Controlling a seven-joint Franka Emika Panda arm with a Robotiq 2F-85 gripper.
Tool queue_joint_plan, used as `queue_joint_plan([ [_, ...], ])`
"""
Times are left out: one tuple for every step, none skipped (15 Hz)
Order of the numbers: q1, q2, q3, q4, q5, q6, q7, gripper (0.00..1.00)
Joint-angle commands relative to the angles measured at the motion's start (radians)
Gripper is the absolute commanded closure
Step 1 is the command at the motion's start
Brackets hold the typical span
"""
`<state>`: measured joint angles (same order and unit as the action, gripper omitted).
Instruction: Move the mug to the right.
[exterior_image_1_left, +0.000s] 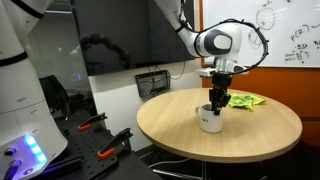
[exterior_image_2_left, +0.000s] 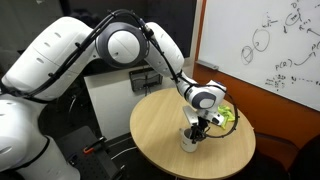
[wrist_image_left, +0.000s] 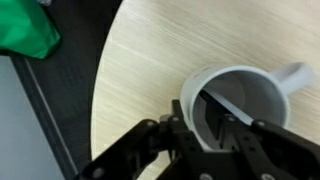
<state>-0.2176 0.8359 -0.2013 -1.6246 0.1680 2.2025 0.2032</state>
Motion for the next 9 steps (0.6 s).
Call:
queue_joint_plan([
  [-0.005, -0.110, 0.011, -0.079, -0.007, 0.006, -0.035, 0.34],
  [-0.014, -0.157, 0.023, -0.111, 0.007, 0.012, -0.061, 0.28],
  [-0.013, -0.224, 0.028, -0.168, -0.005, 0.038, -0.116, 0.21],
  [-0.014, -0.279, 0.033, -0.211, -0.007, 0.061, -0.158, 0.13],
  [-0.017, -0.340, 0.040, -0.254, -0.011, 0.056, -0.214, 0.06],
  [-0.009, -0.392, 0.035, -0.296, -0.022, 0.063, -0.238, 0.00],
  [-0.009, -0.457, 0.041, -0.349, -0.017, 0.084, -0.276, 0.00],
  [-0.004, -0.501, 0.042, -0.385, -0.015, 0.091, -0.290, 0.00],
  [-0.005, -0.553, 0.050, -0.423, -0.001, 0.094, -0.314, 0.00],
])
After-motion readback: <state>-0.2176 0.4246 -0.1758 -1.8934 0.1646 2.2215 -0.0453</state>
